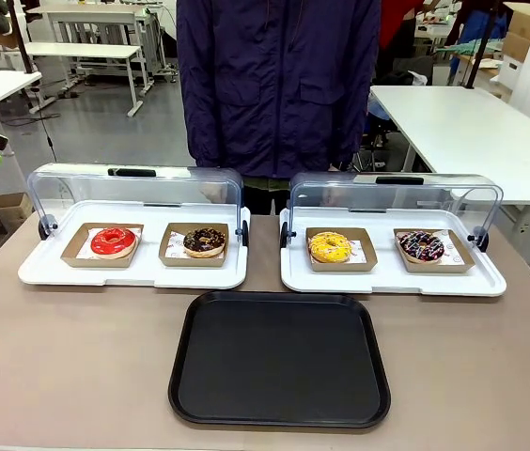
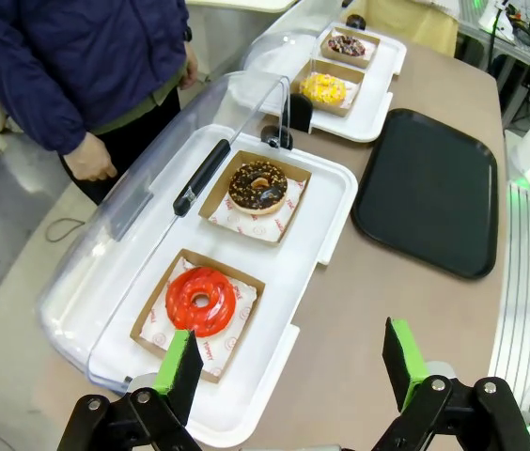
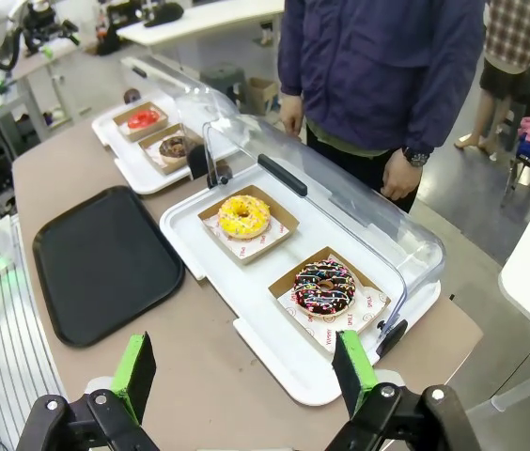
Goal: Move the second donut from the left to the tray.
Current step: Pick up the Paper togo box containing the Donut indicated by the person and place it on the Handle tray.
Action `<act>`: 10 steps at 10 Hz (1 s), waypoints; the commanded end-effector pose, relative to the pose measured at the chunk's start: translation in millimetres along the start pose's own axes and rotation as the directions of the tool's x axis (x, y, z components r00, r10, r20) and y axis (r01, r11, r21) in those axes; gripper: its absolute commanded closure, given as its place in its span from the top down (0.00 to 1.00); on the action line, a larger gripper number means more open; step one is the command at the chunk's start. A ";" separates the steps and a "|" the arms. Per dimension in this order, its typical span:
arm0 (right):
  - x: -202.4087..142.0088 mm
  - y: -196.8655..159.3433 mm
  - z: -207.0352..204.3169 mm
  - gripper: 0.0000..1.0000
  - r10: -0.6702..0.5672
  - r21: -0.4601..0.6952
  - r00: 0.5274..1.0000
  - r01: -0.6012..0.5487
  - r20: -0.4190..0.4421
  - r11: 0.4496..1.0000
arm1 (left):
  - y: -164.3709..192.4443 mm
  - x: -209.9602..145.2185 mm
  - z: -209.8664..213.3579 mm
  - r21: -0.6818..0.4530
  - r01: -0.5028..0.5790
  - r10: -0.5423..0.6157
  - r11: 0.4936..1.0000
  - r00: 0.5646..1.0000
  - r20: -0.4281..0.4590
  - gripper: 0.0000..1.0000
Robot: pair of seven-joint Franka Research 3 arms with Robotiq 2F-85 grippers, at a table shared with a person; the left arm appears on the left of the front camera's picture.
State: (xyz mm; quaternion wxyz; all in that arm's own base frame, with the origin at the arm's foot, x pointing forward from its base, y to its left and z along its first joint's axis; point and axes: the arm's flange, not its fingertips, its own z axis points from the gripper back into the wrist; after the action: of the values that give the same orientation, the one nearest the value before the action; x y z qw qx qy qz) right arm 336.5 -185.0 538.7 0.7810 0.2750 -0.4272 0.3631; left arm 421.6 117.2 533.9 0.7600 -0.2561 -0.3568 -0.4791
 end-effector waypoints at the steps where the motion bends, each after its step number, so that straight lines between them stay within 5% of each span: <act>1: 1.9 -2.2 -0.1 1.00 0.025 0.005 0.999 -0.025 0.027 1.000 | 0.6 0.0 0.4 -0.008 0.014 -0.014 1.000 1.000 0.005 1.00; 10: 1.9 -2.2 -0.1 1.00 0.025 0.005 0.999 -0.025 0.027 1.000 | 0.6 0.0 0.4 -0.008 0.014 -0.014 1.000 1.000 0.005 1.00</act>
State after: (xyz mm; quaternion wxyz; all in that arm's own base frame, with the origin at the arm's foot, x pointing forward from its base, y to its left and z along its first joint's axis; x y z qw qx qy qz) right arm 336.6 -185.1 538.3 0.7809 0.2754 -0.4269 0.3636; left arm 421.5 117.2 533.9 0.7599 -0.2562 -0.3568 -0.4792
